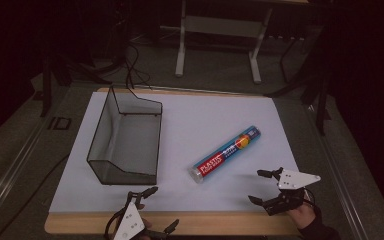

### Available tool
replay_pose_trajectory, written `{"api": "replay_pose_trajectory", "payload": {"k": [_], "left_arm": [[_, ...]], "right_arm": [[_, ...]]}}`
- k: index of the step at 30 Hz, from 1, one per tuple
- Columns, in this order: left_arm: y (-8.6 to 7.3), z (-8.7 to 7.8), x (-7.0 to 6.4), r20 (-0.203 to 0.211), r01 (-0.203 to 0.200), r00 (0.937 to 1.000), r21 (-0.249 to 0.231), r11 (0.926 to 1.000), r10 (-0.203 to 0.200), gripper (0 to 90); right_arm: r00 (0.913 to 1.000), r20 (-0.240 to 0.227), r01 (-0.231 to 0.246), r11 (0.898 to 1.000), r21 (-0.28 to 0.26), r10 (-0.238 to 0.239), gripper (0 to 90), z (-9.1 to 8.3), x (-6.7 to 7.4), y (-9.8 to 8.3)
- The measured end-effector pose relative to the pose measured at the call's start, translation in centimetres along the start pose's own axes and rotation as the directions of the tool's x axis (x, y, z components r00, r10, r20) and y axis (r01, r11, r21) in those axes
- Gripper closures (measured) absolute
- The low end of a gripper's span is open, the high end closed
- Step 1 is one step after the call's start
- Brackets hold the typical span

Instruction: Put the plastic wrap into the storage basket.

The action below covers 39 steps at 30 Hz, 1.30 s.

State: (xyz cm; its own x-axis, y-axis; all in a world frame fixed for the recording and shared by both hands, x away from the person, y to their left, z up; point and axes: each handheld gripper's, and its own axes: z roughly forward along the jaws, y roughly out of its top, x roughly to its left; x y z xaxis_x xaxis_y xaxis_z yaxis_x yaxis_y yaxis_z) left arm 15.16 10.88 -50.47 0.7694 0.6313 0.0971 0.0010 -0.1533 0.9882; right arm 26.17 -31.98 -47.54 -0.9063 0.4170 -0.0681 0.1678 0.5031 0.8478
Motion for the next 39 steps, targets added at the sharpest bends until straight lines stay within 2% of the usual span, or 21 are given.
{"api": "replay_pose_trajectory", "payload": {"k": [4,8,9,12,17,20,22,23,24,25,27,28,29,30,31,32,34,36,37,38,39], "left_arm": [[0.0,0.0,-0.1,-0.001,0.0,1.0,0.0,1.0,0.0,1.1],[0.0,0.1,-0.1,-0.002,0.001,1.0,0.005,1.0,-0.001,1.1],[0.0,0.1,-0.1,-0.001,0.001,1.0,0.006,1.0,-0.001,1.1],[0.0,0.1,-0.1,-0.002,0.002,1.0,0.004,1.0,-0.002,1.1],[0.0,0.1,0.1,-0.003,0.01,0.9999,0.002,0.9999,-0.01,1.1],[0.0,0.1,0.2,-0.004,0.015,0.9999,-0.001,0.9999,-0.015,1.1],[-0.1,0.2,0.3,0.0,0.015,0.9999,0.001,0.9999,-0.015,1.1],[-0.1,0.1,0.3,-0.001,0.014,0.9999,0.003,0.9999,-0.014,1.1],[-0.1,0.1,0.3,-0.001,0.014,0.9999,0.003,0.9999,-0.014,1.1],[-0.1,0.1,0.3,-0.002,0.017,0.9999,0.001,0.9999,-0.017,1.1],[-0.1,0.1,0.3,-0.003,0.019,0.9998,0.002,0.9998,-0.019,1.1],[-0.1,0.2,0.4,-0.003,0.019,0.9998,0.006,0.9998,-0.019,1.1],[-0.1,0.2,0.4,-0.003,0.019,0.9998,0.006,0.9998,-0.019,1.1],[-0.1,0.2,0.4,-0.003,0.02,0.9998,0.005,0.9998,-0.02,1.1],[-0.1,0.2,0.4,-0.003,0.02,0.9998,0.005,0.9998,-0.02,1.1],[-0.1,0.2,0.5,-0.003,0.021,0.9998,0.004,0.9998,-0.021,1.1],[-0.1,0.1,0.5,-0.002,0.022,0.9998,0.003,0.9998,-0.022,1.1],[-0.1,0.1,0.5,-0.002,0.022,0.9998,0.003,0.9998,-0.022,1.1],[-0.1,0.2,0.5,0.0,0.022,0.9998,0.005,0.9997,-0.022,1.1],[-0.1,0.2,0.5,0.0,0.022,0.9998,0.005,0.9997,-0.022,1.1],[-0.1,0.2,0.4,0.002,0.021,0.9998,0.004,0.9998,-0.021,1.1]], "right_arm": [[0.9992,-0.035,-0.022,0.999,-0.046,0.02,10.7,-0.6,-0.3,0.2],[0.9988,-0.042,-0.03,0.997,-0.069,0.027,10.7,-1.1,-0.5,0.5],[0.9996,-0.024,-0.019,0.998,-0.061,0.017,10.7,-1.1,-0.3,0.5],[0.9994,-0.034,-0.008,0.999,-0.045,0.006,10.8,-1.0,-0.2,0.6],[0.9955,-0.094,-0.015,0.999,-0.032,0.012,12.8,-0.9,0.2,1.1],[0.9937,-0.112,-0.012,1.0,-0.028,0.009,11.6,-0.9,0.2,1.3],[0.9913,-0.131,-0.015,1.0,-0.007,0.014,11.5,-0.8,0.0,1.5],[0.9873,-0.157,-0.021,0.999,0.03,0.025,11.5,-0.7,-0.4,1.7],[0.9873,-0.157,-0.021,0.999,0.03,0.025,11.5,-0.7,-0.4,1.7],[0.9812,-0.189,-0.026,0.997,0.068,0.038,11.5,-0.6,-0.7,1.8],[0.9824,-0.181,-0.03,0.996,0.081,0.044,11.9,-0.5,-0.7,1.9],[0.9866,-0.148,-0.05,0.992,0.114,0.067,12.8,-0.3,-0.8,2.2],[0.9857,-0.153,-0.048,0.989,0.138,0.07,12.7,-0.2,-1.0,2.3],[0.9799,-0.188,-0.037,0.986,0.162,0.068,10.8,-0.1,-1.1,2.3],[0.9799,-0.188,-0.037,0.986,0.162,0.068,10.8,-0.1,-1.1,2.3],[0.9852,-0.171,0.029,0.985,0.173,0.001,10.0,0.1,-0.9,2.4],[0.9748,-0.222,0.067,0.974,0.215,-0.018,9.9,0.4,-0.9,2.5],[0.9748,-0.222,0.074,0.971,0.228,-0.022,9.9,0.6,-0.9,2.5],[0.9731,-0.228,0.094,0.959,0.266,-0.032,9.9,1.1,-0.9,2.7],[0.9731,-0.228,0.094,0.959,0.266,-0.032,9.9,1.1,-0.9,2.7],[0.9701,-0.238,0.121,0.944,0.307,-0.047,10.0,1.6,-1.1,2.9]]}}
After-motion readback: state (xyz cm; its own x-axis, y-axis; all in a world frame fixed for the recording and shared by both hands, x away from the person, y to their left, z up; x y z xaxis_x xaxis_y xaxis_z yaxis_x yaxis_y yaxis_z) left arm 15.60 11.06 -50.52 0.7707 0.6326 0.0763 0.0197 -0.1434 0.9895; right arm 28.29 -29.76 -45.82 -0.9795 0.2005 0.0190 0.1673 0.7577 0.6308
